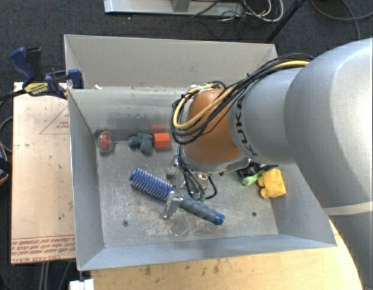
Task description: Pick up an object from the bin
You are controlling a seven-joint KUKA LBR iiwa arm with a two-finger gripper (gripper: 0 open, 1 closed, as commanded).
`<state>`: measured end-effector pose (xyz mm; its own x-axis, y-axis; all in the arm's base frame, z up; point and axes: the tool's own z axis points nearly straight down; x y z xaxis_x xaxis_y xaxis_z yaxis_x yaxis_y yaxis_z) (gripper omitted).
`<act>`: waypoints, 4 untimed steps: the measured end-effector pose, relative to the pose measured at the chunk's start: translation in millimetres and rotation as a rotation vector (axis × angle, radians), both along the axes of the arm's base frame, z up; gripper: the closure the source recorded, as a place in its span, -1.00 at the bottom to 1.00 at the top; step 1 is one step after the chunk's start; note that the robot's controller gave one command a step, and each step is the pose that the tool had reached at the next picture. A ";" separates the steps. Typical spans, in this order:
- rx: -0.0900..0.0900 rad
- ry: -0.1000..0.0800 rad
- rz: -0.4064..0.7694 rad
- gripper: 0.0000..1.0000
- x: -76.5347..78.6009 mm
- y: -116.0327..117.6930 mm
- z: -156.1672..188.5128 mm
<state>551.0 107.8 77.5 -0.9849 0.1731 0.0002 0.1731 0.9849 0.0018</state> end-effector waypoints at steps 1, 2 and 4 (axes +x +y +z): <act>0.000 0.000 -0.001 -1.00 0.3 0.2 0.3; 0.002 -0.005 -0.001 1.00 2.3 1.1 3.3; -0.001 0.000 -0.003 1.00 2.2 0.8 14.7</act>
Offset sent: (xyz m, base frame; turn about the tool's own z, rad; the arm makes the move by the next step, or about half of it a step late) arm 0.0000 0.0000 0.0000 0.0000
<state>553.2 108.6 92.2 -0.9845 0.1757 0.0001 0.1757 0.9844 0.0012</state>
